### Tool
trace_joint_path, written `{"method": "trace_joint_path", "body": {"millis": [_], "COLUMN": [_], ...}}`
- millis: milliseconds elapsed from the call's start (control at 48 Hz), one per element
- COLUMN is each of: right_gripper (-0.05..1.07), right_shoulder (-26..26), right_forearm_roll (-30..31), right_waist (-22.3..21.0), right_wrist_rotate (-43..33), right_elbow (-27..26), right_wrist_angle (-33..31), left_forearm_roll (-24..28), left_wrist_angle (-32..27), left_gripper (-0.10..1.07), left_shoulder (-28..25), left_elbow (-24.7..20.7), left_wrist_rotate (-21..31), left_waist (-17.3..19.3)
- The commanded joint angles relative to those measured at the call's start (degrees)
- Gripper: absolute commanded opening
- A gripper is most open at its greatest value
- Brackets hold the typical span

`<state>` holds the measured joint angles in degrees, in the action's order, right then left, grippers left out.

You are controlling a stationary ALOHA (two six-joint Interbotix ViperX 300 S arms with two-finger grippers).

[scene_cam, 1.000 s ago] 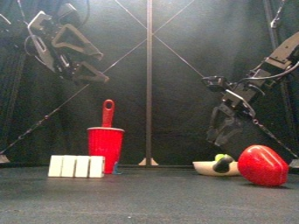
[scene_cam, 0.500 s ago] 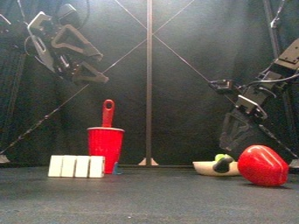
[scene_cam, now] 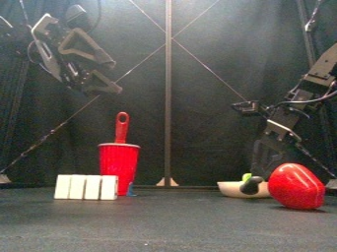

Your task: Grab starfruit

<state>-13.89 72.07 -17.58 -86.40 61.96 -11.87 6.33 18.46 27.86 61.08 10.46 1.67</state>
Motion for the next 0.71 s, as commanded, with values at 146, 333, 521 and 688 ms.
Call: {"method": "trace_joint_path", "body": {"millis": [146, 333, 521, 688], "right_gripper": [1.0, 1.0, 1.0, 1.0], "right_shoulder": [1.14, 2.29, 3.43, 4.22], "right_forearm_roll": [-0.09, -0.88, -1.58, -1.58], "right_waist": [-0.79, -1.93, -2.2, -2.2], "right_wrist_rotate": [0.0, 0.0, 0.0, 0.0], "right_elbow": [-2.46, -3.16, -3.34, -3.43], "right_wrist_angle": [-0.79, -2.11, -2.2, -2.29], "left_forearm_roll": [0.0, 0.0, -0.09, 0.0], "left_wrist_angle": [0.44, 0.44, 0.53, 0.44], "left_gripper": [1.04, 1.04, 1.04, 1.04], "left_shoulder": [-0.09, -0.09, -0.09, -0.09], "left_elbow": [-0.79, -0.79, -0.79, -0.79], "left_wrist_rotate": [-0.09, -0.09, 0.0, -0.09], "left_waist": [0.26, 0.35, 0.44, 0.35]}}
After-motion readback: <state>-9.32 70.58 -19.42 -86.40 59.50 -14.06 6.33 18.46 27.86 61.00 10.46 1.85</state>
